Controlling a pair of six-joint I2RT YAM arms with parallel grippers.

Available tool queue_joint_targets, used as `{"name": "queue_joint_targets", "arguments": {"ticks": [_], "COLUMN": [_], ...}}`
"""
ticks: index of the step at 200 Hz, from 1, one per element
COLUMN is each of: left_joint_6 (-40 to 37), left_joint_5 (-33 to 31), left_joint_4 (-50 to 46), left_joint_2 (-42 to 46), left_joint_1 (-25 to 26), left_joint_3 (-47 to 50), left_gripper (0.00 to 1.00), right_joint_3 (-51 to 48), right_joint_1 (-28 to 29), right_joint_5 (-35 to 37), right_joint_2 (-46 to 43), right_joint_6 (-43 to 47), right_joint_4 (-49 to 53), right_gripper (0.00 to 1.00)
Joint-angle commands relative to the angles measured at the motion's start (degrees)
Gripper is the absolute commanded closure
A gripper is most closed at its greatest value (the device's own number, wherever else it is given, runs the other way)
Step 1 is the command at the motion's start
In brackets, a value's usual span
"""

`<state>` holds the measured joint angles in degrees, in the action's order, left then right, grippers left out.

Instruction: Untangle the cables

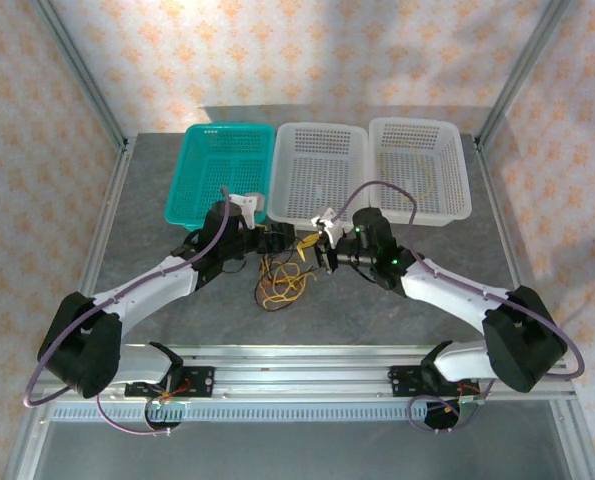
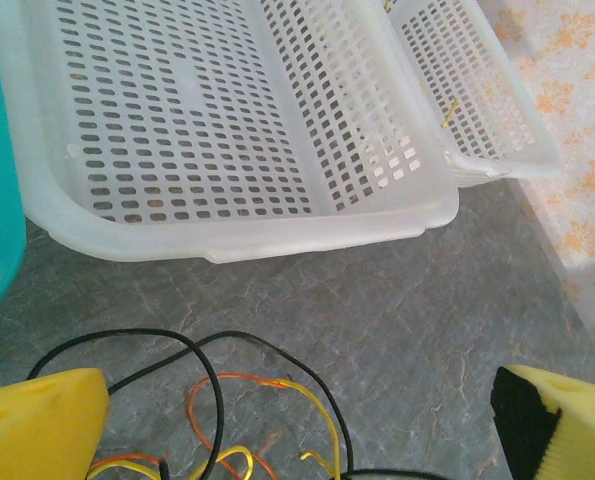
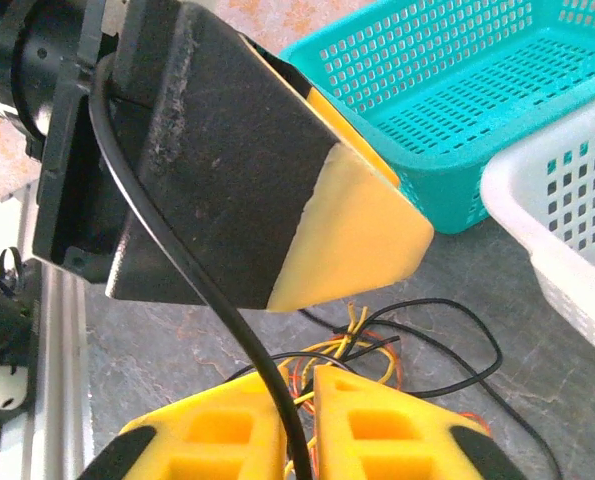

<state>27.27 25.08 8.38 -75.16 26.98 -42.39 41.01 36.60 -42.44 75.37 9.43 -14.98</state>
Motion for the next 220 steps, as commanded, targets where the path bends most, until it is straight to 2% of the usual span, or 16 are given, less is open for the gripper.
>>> {"name": "queue_joint_targets", "arguments": {"ticks": [1,22,62,116,156,192,220], "left_joint_6": [-1.3,-2.0,-6.2,-7.6,-4.4,-3.2,-0.5], "left_joint_5": [-0.1,-0.5,-7.4,-14.5,-16.2,-24.7,-28.3], "left_joint_4": [-0.6,-1.5,-6.7,-9.2,-5.6,-7.6,-5.7], "left_joint_2": [-0.4,-1.0,-1.1,1.0,4.1,2.9,4.4], "left_joint_1": [-0.3,-0.2,2.5,7.3,9.4,15.6,16.7], "left_joint_3": [-1.5,-2.1,-2.8,-1.0,3.0,3.1,6.8], "left_gripper": [0.0,0.01,0.01,0.01,0.01,0.01,0.01], "right_joint_3": [1.3,2.0,3.8,7.1,6.8,6.6,7.7], "right_joint_1": [0.3,0.3,0.3,0.3,0.3,0.3,0.3], "right_joint_5": [1.4,2.2,6.8,18.1,23.4,26.6,30.5], "right_joint_2": [-2.5,-3.7,-6.5,-9.3,-9.0,-8.7,-10.1], "right_joint_6": [0.3,0.3,-0.4,-1.9,-5.5,-8.6,-9.9], "right_joint_4": [-0.6,0.5,2.8,7.5,7.4,6.5,8.1], "right_gripper": [0.93,1.0,1.0,1.0,1.0,1.0,1.0]}}
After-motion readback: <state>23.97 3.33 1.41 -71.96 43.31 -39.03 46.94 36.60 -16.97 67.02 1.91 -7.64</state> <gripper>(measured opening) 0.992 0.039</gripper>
